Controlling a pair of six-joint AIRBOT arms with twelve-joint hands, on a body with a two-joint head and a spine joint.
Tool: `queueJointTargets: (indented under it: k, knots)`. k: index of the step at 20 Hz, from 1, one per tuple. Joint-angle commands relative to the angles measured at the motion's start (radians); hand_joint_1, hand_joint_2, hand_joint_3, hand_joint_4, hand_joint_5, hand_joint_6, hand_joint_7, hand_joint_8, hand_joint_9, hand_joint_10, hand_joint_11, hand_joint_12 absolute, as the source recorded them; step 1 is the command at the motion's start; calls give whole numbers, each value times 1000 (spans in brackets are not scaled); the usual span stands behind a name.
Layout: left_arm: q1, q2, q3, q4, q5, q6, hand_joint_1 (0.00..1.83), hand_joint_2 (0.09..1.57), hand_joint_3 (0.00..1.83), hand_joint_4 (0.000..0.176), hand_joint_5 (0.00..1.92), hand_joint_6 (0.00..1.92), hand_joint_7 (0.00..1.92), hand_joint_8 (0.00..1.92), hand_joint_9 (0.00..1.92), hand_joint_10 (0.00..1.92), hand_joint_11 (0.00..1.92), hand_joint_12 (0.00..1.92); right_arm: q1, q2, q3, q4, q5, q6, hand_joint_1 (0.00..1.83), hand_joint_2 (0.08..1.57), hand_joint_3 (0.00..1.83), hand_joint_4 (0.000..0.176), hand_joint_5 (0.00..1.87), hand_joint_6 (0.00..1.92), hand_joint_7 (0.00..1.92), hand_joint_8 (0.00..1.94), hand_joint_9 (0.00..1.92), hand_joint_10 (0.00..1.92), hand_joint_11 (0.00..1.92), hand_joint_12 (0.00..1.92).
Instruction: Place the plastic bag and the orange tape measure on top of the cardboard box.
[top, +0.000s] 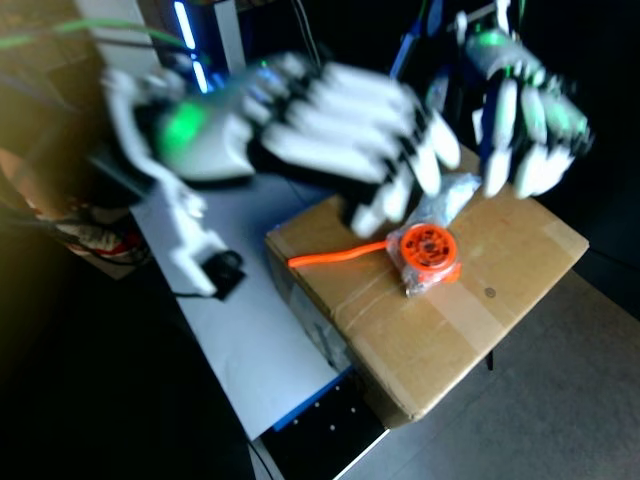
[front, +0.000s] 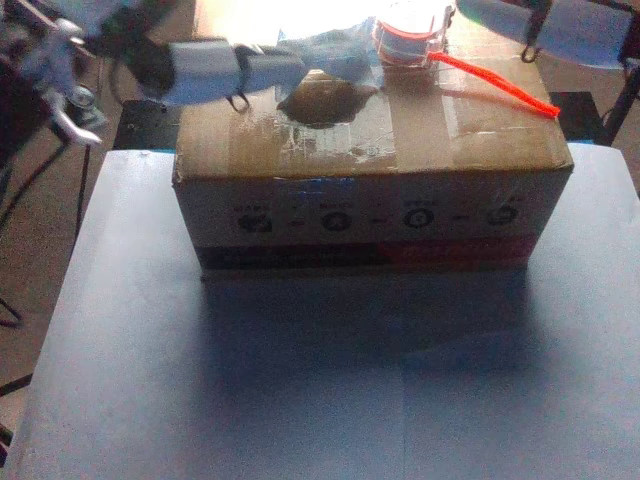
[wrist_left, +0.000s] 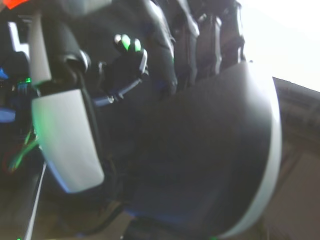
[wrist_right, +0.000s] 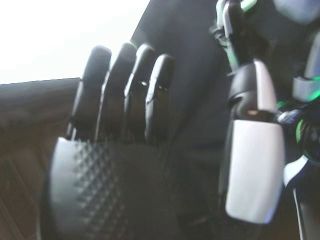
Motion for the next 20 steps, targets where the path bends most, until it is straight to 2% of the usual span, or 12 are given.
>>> queueJointTargets:
  k: [1,4,6,7,8,10,13,15,17,18,19,20]
  knots:
    - [-8,2,-1,21,141,1,883,923,0,15,326,1,235,3,47,492,6,1531,4,-3,-3,-34,-107,1,694,947,0,0,508,286,432,955,328,1326,176,1748]
    - [-2,38,-31,21,175,0,866,929,0,12,333,5,244,4,78,371,0,1274,-5,12,-26,-34,-138,1,709,942,1,0,486,389,414,1052,349,1322,218,1693]
    - [8,83,-73,21,236,2,826,971,7,58,302,0,248,0,107,325,0,1137,-29,50,-64,-34,-207,1,733,946,1,0,449,449,414,1016,380,1298,275,1689]
    - [25,109,-94,21,291,1,848,985,1,27,339,10,281,9,166,297,0,1203,-53,73,-86,-34,-257,1,802,933,0,0,446,463,431,1028,396,1296,291,1681]
    - [37,130,-109,21,336,0,857,983,0,38,367,16,326,18,207,325,0,1350,-70,85,-99,-34,-291,1,880,933,0,0,436,468,413,1052,366,1326,249,1723]
    - [74,173,-135,21,433,-4,910,970,0,0,421,28,378,26,246,382,0,1525,-107,117,-125,-12,-366,1,833,965,3,0,445,381,448,901,415,1167,298,1608]
    - [148,225,-145,21,573,-98,933,1007,2,0,399,0,452,17,159,815,0,1556,-193,163,-162,71,-498,7,872,1030,8,0,279,63,297,766,225,1226,113,1684]
    - [208,251,-142,-32,680,-158,885,1073,14,0,371,0,438,12,93,947,0,1617,-261,181,-162,146,-544,124,812,1125,7,0,74,0,220,496,128,984,0,1583]
    - [282,280,-161,-92,787,-164,850,1098,6,0,307,4,402,4,106,871,0,1630,-276,184,-152,159,-544,187,721,993,0,49,105,8,247,199,254,516,0,1359]
    - [351,301,-179,-141,875,-164,788,1124,9,0,195,1,368,1,81,934,0,1696,-276,183,-152,160,-544,189,726,993,0,53,93,1,313,78,283,481,0,1372]
    - [389,309,-186,-169,935,-164,772,1169,23,28,278,40,399,16,105,943,38,1713,-276,183,-152,159,-544,189,589,1070,9,61,229,71,330,28,250,552,0,1412]
    - [409,319,-192,-188,958,-174,736,1237,0,50,329,746,421,33,139,916,1,1683,-275,183,-153,153,-544,189,542,1115,1,160,142,761,361,15,255,467,0,1369]
